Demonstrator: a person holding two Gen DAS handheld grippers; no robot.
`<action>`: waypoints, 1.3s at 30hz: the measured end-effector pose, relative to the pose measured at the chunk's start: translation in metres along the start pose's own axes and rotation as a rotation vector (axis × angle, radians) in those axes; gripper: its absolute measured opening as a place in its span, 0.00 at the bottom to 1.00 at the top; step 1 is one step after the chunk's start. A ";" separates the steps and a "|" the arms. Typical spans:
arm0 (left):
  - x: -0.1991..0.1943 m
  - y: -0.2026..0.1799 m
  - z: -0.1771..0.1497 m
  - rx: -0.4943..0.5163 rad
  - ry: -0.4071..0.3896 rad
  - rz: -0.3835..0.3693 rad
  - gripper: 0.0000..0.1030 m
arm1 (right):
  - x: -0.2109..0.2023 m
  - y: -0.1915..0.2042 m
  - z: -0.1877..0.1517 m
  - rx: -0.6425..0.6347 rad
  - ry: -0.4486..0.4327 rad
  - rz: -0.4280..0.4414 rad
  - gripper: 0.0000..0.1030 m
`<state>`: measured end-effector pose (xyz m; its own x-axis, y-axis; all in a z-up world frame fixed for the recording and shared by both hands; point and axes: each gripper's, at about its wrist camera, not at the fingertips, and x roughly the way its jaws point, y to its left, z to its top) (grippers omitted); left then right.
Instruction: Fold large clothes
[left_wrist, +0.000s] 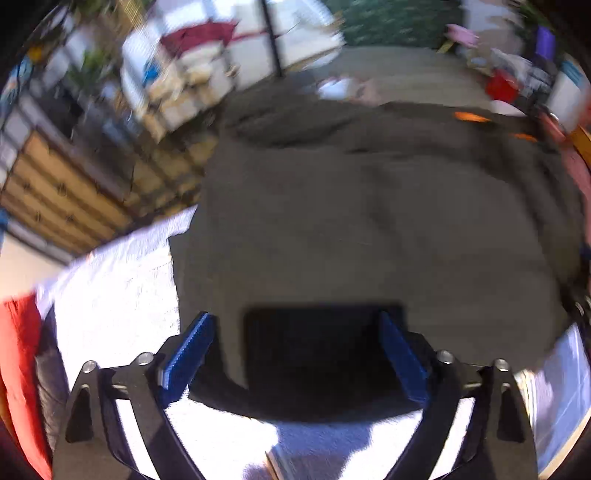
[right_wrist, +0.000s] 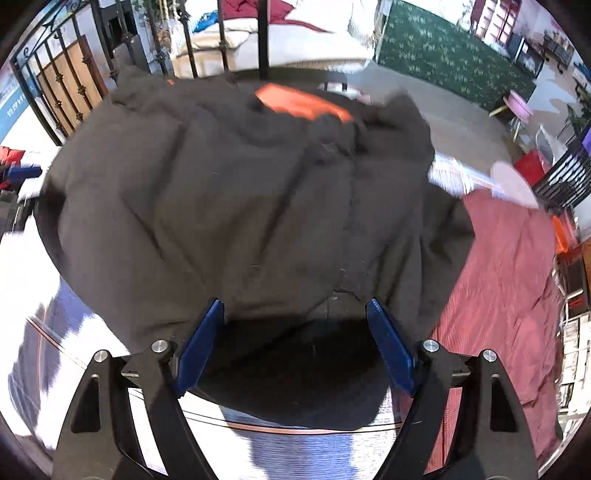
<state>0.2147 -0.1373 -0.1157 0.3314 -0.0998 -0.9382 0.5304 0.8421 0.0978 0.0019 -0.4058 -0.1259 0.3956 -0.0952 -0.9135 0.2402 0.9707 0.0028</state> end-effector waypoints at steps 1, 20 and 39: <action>0.012 0.011 0.004 -0.051 0.038 -0.042 0.95 | 0.002 -0.001 0.001 0.019 0.004 0.011 0.77; -0.014 -0.021 -0.018 0.070 0.022 0.130 0.94 | -0.028 -0.006 0.001 0.236 0.034 0.049 0.94; -0.050 0.000 -0.066 -0.068 0.072 0.005 0.94 | -0.051 -0.097 -0.095 0.750 0.125 0.270 0.95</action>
<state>0.1469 -0.0973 -0.0901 0.2755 -0.0593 -0.9595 0.4738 0.8768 0.0818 -0.1254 -0.4747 -0.1183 0.4336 0.1894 -0.8810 0.6990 0.5463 0.4615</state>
